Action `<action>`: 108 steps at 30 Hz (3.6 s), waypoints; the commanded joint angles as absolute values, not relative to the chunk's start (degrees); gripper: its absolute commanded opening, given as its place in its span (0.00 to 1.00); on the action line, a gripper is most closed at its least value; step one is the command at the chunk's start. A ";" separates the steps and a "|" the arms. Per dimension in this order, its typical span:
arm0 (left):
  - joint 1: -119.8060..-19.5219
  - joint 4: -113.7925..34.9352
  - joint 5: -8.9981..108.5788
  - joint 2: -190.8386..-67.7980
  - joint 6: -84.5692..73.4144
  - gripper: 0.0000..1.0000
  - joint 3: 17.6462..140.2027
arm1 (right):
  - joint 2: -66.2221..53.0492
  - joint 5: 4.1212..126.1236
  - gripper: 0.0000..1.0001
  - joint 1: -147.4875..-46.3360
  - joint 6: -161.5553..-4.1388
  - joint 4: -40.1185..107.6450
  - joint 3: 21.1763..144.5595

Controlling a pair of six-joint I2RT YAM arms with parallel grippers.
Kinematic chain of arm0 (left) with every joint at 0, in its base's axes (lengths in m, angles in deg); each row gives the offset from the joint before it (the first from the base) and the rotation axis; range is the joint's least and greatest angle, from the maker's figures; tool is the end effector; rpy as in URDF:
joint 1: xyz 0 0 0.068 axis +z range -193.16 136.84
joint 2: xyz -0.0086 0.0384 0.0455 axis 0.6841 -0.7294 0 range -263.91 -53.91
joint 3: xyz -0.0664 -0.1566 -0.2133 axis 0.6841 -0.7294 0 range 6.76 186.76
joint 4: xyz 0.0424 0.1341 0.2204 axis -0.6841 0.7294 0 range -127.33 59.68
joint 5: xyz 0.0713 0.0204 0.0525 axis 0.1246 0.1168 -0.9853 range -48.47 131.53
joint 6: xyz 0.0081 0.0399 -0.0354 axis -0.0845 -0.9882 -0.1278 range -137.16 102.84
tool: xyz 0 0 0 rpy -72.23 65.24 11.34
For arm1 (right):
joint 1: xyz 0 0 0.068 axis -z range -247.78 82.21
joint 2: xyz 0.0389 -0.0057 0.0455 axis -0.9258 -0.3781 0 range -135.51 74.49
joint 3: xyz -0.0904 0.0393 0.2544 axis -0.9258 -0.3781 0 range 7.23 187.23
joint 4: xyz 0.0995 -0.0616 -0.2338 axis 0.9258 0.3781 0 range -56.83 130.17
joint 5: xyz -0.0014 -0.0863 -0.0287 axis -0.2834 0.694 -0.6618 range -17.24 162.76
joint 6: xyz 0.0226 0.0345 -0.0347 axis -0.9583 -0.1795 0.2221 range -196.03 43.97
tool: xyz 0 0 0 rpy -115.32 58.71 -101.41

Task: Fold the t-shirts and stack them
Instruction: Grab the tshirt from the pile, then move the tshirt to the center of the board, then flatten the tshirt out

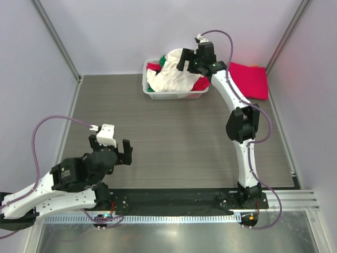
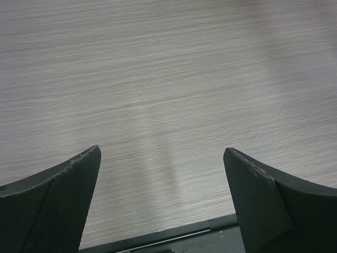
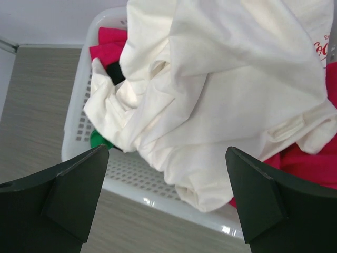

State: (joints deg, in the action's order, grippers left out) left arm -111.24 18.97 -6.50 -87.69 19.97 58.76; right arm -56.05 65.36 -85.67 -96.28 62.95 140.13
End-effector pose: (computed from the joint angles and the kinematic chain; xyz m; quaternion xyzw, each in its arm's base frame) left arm 0.0587 -0.0750 0.3335 0.0474 0.8390 -0.0955 0.5336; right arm 0.5039 0.1674 0.3338 -0.0159 0.8533 0.2214 0.4717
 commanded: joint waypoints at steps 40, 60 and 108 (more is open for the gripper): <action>-111.10 16.99 -8.48 -82.39 20.72 1.00 58.79 | -37.50 84.00 0.01 -103.73 -85.52 34.22 147.00; -111.10 17.52 -9.80 -83.61 21.08 1.00 58.43 | 6.02 107.48 1.00 -90.46 -110.85 68.85 74.56; -53.28 3.88 38.28 -191.21 23.26 0.00 136.15 | 15.08 78.74 0.98 -90.55 -109.96 67.01 62.34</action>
